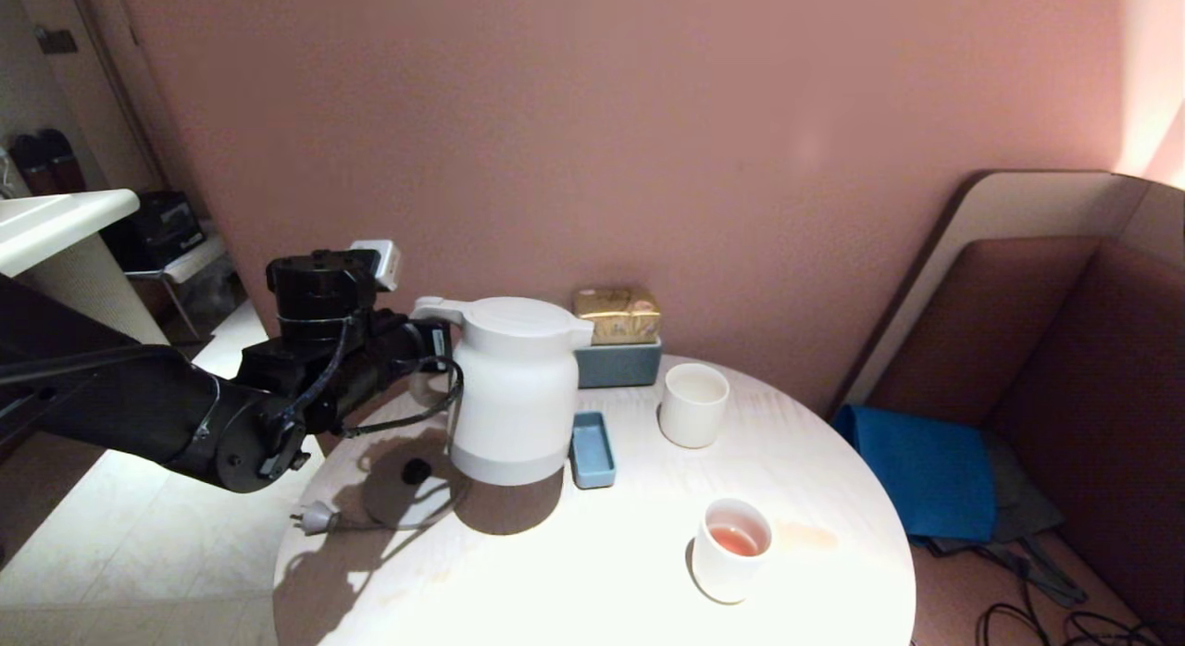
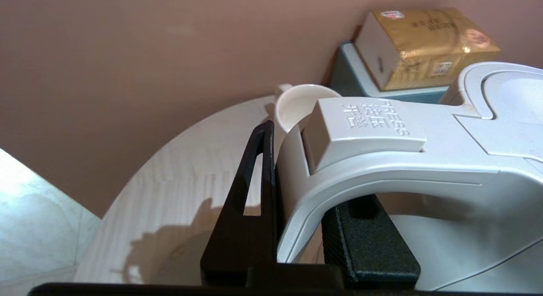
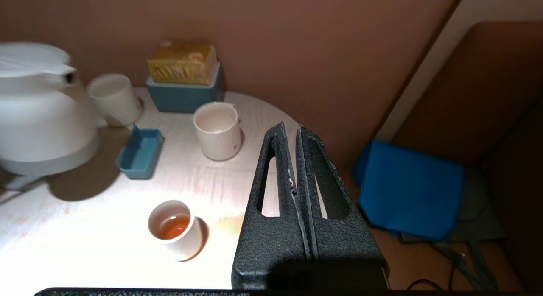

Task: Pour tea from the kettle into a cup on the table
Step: Pour water into the cup

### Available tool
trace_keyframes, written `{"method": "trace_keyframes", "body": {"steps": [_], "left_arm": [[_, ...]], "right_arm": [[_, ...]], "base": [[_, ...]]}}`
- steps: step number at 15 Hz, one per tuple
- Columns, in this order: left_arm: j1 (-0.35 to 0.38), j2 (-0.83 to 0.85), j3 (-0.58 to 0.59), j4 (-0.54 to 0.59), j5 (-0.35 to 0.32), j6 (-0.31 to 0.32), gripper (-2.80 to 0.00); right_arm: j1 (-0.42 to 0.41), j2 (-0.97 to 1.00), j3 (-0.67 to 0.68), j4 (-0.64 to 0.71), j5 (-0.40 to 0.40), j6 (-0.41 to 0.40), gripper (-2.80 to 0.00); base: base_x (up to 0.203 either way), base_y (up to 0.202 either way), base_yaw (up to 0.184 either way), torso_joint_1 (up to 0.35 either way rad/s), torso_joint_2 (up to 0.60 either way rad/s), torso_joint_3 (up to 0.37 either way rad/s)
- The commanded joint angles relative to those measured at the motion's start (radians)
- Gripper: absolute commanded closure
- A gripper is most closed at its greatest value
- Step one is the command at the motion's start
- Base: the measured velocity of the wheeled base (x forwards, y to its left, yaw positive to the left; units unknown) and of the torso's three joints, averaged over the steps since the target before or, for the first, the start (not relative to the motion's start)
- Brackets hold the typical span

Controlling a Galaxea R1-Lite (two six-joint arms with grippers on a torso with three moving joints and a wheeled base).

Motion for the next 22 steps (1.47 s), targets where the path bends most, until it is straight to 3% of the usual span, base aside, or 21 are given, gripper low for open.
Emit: {"method": "trace_keyframes", "body": {"steps": [1, 3, 7, 9, 14, 22], "left_arm": [[0.002, -0.002, -0.003, -0.004, -0.001, -0.002, 0.0], [0.002, -0.005, -0.004, -0.004, -0.004, -0.002, 0.0], [0.005, -0.011, -0.033, -0.004, -0.052, -0.025, 0.0], [0.005, 0.01, -0.056, -0.004, -0.052, -0.024, 0.0], [0.003, 0.017, -0.086, -0.004, -0.052, -0.025, 0.0], [0.005, 0.032, -0.081, -0.004, -0.052, -0.019, 0.0]], "right_arm": [[-0.006, 0.311, -0.02, -0.108, 0.007, -0.035, 0.0], [-0.013, 0.499, -0.006, -0.307, 0.042, -0.059, 0.0], [-0.021, 0.872, 0.046, -0.843, 0.104, -0.078, 0.0], [-0.023, 0.993, 0.058, -0.986, 0.134, -0.082, 0.0], [-0.024, 1.179, 0.02, -1.069, 0.205, -0.087, 0.0], [0.011, 1.334, -0.11, -1.092, 0.211, -0.094, 0.0]], "base": [[0.0, 0.0, 0.0, 0.0, 0.0, 0.0], [0.0, 0.0, 0.0, 0.0, 0.0, 0.0], [0.0, 0.0, 0.0, 0.0, 0.0, 0.0], [0.0, 0.0, 0.0, 0.0, 0.0, 0.0], [0.0, 0.0, 0.0, 0.0, 0.0, 0.0], [0.0, 0.0, 0.0, 0.0, 0.0, 0.0]]}}
